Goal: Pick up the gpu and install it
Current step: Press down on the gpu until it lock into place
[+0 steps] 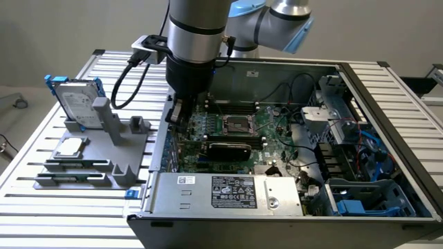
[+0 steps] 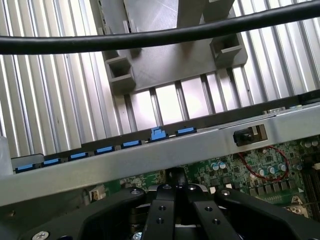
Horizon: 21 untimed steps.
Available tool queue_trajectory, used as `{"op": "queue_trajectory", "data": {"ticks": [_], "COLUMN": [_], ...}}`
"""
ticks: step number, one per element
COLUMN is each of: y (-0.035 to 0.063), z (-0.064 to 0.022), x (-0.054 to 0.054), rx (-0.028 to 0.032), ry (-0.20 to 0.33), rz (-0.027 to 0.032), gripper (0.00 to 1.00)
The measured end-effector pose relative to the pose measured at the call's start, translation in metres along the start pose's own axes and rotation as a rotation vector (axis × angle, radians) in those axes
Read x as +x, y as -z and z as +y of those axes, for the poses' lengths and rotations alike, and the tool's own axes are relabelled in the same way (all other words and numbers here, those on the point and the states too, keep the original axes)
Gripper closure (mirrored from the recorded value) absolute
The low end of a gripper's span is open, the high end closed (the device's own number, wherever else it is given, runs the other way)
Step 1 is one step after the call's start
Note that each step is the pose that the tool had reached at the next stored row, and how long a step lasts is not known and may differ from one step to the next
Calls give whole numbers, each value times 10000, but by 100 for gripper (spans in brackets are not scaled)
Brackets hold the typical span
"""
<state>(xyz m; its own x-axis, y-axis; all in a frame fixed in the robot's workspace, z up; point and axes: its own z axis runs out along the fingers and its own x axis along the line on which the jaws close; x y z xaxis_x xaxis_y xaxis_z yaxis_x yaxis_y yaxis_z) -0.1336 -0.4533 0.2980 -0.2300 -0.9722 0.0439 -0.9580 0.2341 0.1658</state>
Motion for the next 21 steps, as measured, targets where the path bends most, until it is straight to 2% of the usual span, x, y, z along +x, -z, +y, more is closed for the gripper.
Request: {"op": "queue_trajectory", "data": {"ticks": [5,11,21], "y": [40,44,20], "z": [9,7,-17], "x": [2,3,-5], "rx": [-34,-36,11], "ry": [-10,-9,193], "rz": [8,18,81], "gripper": [89,89,89]}}
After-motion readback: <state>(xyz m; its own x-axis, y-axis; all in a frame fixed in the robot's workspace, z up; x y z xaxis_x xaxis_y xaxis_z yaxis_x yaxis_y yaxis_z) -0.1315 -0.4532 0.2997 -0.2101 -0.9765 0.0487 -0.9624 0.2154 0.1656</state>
